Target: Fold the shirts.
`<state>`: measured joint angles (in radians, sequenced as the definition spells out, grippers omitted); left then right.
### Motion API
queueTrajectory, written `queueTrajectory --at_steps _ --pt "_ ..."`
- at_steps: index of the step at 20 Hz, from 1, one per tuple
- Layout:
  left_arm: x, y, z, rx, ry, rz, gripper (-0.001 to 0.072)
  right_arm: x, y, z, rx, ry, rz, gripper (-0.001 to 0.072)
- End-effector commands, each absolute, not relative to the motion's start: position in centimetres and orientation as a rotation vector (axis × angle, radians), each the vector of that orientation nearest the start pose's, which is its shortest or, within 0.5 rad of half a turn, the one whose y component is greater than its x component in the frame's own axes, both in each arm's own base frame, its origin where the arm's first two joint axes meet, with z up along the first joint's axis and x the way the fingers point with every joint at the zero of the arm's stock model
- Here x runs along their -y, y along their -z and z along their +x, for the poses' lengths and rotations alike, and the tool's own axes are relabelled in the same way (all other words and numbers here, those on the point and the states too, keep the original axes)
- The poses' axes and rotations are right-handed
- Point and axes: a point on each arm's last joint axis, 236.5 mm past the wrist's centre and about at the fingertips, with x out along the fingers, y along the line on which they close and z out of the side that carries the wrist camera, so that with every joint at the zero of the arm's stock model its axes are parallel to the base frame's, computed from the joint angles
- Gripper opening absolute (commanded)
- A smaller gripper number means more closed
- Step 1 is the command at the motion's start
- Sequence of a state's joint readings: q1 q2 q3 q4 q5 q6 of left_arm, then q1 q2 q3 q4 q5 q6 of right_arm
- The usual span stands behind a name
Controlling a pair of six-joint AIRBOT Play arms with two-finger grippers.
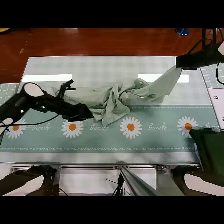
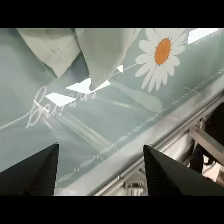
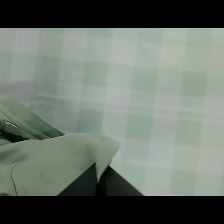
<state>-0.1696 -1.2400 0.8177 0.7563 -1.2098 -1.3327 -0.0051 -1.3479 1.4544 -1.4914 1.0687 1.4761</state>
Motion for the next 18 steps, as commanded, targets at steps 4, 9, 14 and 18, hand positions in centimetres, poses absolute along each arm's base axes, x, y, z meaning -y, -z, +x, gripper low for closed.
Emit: queueTrajectory --at_steps 4,9,14,18 --pt "23.7 5.4 26.1 -1.577 0.607 -0.637 0.0622 -1.5 -10.3 46.7 -0.965 -0.096 -0.03 0.0029" --pt "26.8 7.4 25.8 -1.612 0.622 -0.706 0.0621 -1.5 -10.3 46.7 -0.964 -0.095 -0.03 0.0029" --pt "28.0 8.9 27.9 -1.544 0.533 -0.762 0.0605 -1.5 -10.3 46.6 -0.966 -0.096 -0.028 0.0029" --pt "27.6 9.2 29.5 -1.5 0.46 -0.801 0.0191 -1.6 -10.2 46.6 -0.968 -0.099 -0.024 0.0029"
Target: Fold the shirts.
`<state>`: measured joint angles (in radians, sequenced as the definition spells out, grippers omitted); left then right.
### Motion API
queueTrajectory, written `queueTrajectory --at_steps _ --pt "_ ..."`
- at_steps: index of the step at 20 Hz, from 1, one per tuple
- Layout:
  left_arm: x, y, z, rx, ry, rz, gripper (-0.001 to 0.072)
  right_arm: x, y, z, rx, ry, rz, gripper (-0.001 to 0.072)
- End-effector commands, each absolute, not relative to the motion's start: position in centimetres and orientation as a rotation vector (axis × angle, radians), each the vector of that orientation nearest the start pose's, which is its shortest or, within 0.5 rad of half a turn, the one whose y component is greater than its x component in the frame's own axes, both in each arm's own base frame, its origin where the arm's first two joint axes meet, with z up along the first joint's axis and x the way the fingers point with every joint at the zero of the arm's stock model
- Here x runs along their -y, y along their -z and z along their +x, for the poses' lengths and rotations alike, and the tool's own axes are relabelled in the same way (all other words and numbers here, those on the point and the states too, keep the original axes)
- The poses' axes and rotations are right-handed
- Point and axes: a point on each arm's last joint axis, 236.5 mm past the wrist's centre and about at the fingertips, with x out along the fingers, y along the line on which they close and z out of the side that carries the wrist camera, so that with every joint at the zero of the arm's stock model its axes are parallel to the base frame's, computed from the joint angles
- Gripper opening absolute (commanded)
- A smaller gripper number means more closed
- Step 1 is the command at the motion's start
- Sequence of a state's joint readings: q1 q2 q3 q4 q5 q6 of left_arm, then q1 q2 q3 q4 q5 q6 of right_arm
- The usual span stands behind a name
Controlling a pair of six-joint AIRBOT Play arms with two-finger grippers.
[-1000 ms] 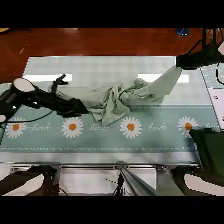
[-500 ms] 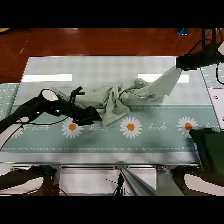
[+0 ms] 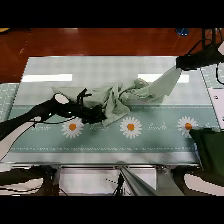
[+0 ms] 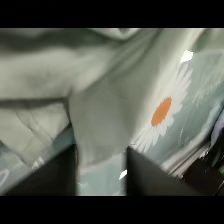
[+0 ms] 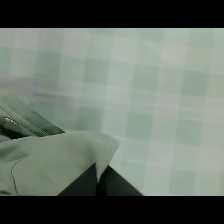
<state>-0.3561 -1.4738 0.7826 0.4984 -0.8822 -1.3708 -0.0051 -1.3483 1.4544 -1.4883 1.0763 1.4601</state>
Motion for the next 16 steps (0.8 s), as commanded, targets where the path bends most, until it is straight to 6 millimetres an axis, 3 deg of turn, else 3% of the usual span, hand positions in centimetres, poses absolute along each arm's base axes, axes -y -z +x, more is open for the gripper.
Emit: queueTrajectory --at_steps 1,2,6,9,10,12,14,16 --pt "27.7 9.1 29.4 -1.501 0.478 -0.793 0.0122 -1.6 -10.2 46.6 -0.968 -0.101 -0.022 0.0029" --pt "28.1 8.7 29.0 -1.5 0.529 -0.771 0.0029 -1.6 -10.2 46.6 -0.97 -0.1 -0.022 0.0029" --pt "29.5 4.4 28.0 -1.443 0.704 -0.757 0.0026 -1.4 -10.0 46.2 -0.988 -0.096 -0.032 0.0029" --pt "29.3 -2.7 29.3 -1.246 0.8 -0.726 0.0026 -1.5 -11.2 45.8 -0.966 -0.098 -0.031 0.0029" --pt "28.9 -6.3 30.2 -1.146 0.832 -0.717 0.0026 -1.5 -12.4 45.7 -0.931 -0.096 -0.032 0.0029" --pt "27.0 -14.8 32.0 -0.904 0.879 -0.683 0.0026 -1.5 -16.8 45.4 -0.805 -0.091 -0.035 0.0029" --pt "23.8 -24.3 33.1 -0.641 0.881 -0.647 0.0026 -1.5 -23.3 44.3 -0.616 -0.085 -0.034 0.0029" --pt "20.2 -33.6 32.7 -0.385 0.859 -0.577 0.0026 -1.4 -30.7 41.8 -0.398 -0.074 -0.038 0.0029"
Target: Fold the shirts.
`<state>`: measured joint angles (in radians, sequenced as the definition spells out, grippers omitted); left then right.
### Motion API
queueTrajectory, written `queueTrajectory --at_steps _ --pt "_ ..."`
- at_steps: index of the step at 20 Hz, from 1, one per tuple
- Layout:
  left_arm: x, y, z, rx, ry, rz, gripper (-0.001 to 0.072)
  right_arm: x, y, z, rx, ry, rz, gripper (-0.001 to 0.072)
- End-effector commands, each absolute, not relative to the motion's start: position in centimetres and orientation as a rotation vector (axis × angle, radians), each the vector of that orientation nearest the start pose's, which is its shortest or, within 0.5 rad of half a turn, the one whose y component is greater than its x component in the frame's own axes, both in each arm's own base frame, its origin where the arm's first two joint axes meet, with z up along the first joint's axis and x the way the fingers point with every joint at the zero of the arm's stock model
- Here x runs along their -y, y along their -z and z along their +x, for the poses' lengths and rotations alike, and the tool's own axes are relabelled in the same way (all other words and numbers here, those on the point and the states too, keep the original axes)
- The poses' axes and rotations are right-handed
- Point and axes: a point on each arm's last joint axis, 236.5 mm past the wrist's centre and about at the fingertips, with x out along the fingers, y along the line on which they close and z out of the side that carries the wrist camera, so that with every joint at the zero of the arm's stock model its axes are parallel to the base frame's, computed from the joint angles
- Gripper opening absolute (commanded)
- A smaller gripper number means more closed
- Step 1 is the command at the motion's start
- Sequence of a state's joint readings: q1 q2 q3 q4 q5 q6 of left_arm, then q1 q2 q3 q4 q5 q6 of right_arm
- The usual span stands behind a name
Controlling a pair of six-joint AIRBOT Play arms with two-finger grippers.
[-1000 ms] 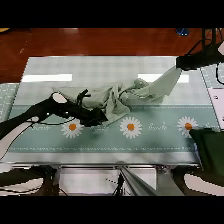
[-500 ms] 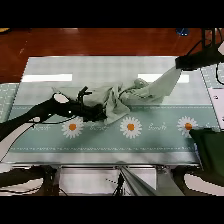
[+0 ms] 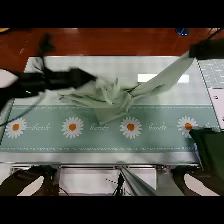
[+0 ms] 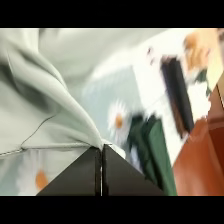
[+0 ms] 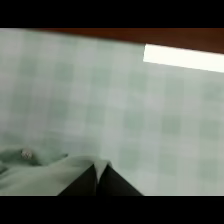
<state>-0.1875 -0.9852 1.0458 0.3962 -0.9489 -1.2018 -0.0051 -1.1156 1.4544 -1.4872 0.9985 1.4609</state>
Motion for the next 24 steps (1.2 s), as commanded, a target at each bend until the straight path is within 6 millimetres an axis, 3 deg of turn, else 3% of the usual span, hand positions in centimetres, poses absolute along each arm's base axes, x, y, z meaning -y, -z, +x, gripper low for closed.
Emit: queueTrajectory --at_steps 1,3,4,6,8,10,12,14,16,20,24 --pt "18.6 -37.8 31.9 -0.274 0.842 -0.542 0.0026 -1.4 -34.2 39.9 -0.294 -0.068 -0.04 0.0029" --pt "15.8 -45.8 29.1 -0.061 0.796 -0.457 0.0026 -1.3 -39.1 36.0 -0.156 -0.061 -0.046 0.0029" --pt "14.7 -48.6 27.7 0.02 0.768 -0.409 0.0026 -1.2 -40.7 33.9 -0.112 -0.054 -0.054 0.0029" --pt "12.9 -52.6 25.1 0.118 0.682 -0.343 0.0026 -0.9 -42.6 30.1 -0.064 -0.041 -0.07 0.0029" --pt "11.5 -53.8 23.6 0.13 0.583 -0.276 0.0026 -0.2 -43.3 27.1 -0.049 -0.011 -0.093 0.0029" --pt "10.2 -52.7 23.1 0.071 0.488 -0.216 0.0026 1.0 -43.2 24.7 -0.062 0.039 -0.103 0.0029" --pt "9.1 -50.0 23.5 -0.036 0.415 -0.184 0.0026 3.0 -42.2 23.3 -0.113 0.122 -0.134 0.0029" --pt "8.4 -47.0 23.9 -0.154 0.377 -0.162 0.0026 4.7 -41.1 22.9 -0.168 0.19 -0.157 0.0029" --pt "8.1 -45.2 24.6 -0.215 0.371 -0.168 0.0027 4.7 -40.4 23.2 -0.194 0.185 -0.154 0.0029" --pt "7.2 -42.6 28.1 -0.295 0.373 -0.174 0.0027 2.4 -38.5 26.1 -0.263 0.088 -0.102 0.0029" --pt "5.6 -38.8 34.4 -0.398 0.377 -0.2 0.0027 -0.7 -34.2 32.0 -0.4 -0.041 -0.037 0.0029"
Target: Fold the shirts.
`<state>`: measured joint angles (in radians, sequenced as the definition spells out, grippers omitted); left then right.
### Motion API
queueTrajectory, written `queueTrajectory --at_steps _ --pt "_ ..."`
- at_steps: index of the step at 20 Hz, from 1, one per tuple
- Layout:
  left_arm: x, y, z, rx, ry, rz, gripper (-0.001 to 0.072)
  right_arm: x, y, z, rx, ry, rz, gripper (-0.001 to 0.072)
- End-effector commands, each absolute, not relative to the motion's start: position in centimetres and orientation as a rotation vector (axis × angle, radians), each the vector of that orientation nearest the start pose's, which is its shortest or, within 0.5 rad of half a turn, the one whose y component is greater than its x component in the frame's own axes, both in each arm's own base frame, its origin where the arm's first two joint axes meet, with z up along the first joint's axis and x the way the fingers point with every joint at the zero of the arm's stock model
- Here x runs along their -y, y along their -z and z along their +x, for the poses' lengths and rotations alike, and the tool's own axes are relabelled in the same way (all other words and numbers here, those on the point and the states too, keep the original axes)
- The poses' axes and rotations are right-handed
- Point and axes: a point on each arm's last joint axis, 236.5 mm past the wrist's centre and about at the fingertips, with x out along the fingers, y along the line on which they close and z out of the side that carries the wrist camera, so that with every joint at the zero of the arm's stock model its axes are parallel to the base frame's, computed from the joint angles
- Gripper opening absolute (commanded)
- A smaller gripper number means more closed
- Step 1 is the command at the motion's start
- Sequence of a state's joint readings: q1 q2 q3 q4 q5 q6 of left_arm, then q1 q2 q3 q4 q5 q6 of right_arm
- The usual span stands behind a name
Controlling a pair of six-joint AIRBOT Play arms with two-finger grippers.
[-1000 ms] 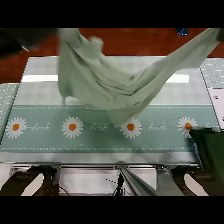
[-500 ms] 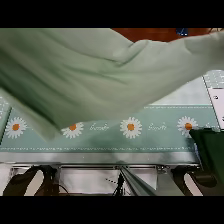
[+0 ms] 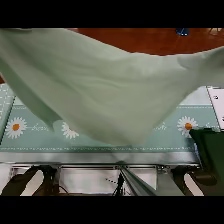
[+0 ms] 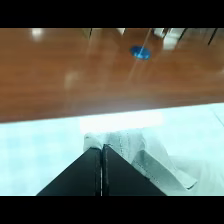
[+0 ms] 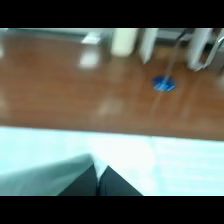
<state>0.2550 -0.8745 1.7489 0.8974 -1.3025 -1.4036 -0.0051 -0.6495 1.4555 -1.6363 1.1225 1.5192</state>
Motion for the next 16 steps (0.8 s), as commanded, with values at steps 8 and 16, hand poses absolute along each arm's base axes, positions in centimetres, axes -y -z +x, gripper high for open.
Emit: queueTrajectory --at_steps 8,16 --pt "3.9 -28.4 48.2 -0.544 0.404 -0.35 0.0027 -5.8 -26.5 47.2 -0.448 -0.211 0.235 0.0029" --pt "7.5 -11.4 52.4 -0.941 0.489 -0.452 0.0027 -6.9 -12.1 51.7 -0.771 -0.212 0.306 0.0029"
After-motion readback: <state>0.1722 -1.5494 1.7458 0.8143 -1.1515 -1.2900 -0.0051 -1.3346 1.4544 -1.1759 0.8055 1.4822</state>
